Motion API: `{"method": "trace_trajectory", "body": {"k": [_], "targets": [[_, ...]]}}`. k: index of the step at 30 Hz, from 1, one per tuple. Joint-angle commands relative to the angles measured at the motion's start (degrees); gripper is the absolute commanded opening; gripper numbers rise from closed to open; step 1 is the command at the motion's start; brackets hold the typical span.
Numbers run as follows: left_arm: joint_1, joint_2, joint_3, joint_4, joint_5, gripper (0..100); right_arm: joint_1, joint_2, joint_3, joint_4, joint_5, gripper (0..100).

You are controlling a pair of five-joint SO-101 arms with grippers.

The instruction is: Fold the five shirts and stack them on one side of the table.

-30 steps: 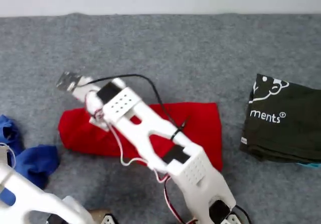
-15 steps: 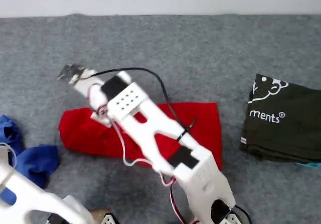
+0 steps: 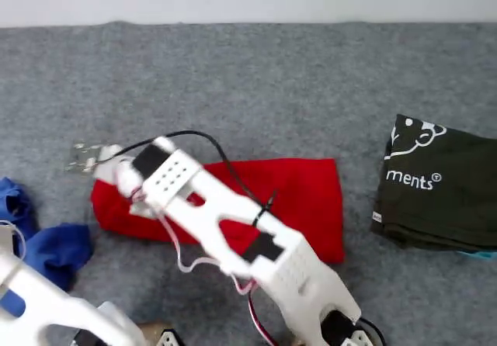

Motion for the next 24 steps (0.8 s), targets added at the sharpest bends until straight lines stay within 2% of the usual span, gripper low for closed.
{"method": "trace_trajectory", "body": {"k": [1,6,14,19,24], "targets": [[0.1,-1.7,-0.8,-0.6,-0.3,2,5.1,2.7,-5.8,-7.2,6.8,1.0],[0.1,-1.7,-0.8,-0.6,-0.3,2,7.1,7.2,-17.3,-10.6,10.9,1.0],[0.1,-1.7,-0.8,-0.6,-0.3,2,2.1,8.1,-34.0,6.0,10.4,1.0],[0.1,-1.7,-0.8,-0.6,-0.3,2,-0.7,8.7,-41.5,17.0,1.8,1.0],[0.1,-1.4,-0.8,-0.6,-0.3,2,-2.1,9.6,-40.4,22.5,-2.5,1.0]]}}
